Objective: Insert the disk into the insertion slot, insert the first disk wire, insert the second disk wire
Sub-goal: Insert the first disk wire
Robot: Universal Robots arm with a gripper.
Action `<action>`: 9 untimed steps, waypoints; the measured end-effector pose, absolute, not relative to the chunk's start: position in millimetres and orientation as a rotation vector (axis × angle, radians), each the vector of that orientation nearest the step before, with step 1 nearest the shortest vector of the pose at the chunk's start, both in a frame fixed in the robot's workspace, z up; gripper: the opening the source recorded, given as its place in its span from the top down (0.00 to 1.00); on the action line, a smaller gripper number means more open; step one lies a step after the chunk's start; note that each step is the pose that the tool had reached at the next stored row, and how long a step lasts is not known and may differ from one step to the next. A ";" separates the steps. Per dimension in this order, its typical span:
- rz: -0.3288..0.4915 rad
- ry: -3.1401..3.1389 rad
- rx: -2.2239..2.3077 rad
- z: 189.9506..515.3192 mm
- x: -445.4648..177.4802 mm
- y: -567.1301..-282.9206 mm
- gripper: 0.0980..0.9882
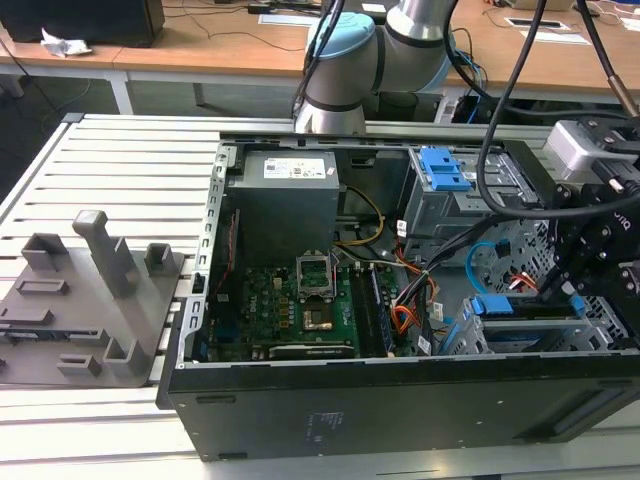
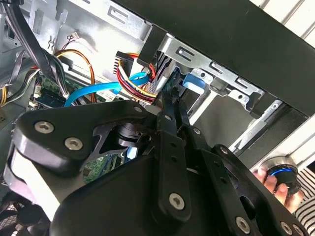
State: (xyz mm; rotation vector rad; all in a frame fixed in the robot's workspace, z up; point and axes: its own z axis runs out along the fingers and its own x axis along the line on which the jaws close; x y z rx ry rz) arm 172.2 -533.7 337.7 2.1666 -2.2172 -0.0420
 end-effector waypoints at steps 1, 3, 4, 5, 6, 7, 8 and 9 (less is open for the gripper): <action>-0.042 -2.217 2.167 337.5 172.1 -533.6 0.93; -0.042 -2.217 2.167 337.6 172.1 -533.7 0.84; -0.042 -2.217 2.166 340.3 172.1 -533.7 0.84; -0.042 -2.217 2.167 347.9 172.1 -533.7 0.84; -0.042 -2.217 2.167 354.0 172.1 -533.7 0.84; -0.042 -2.217 2.167 360.2 172.1 -533.7 0.84; -0.042 -2.217 2.167 362.3 172.1 -533.7 0.84; -0.043 -2.218 2.167 362.3 172.1 -533.7 0.84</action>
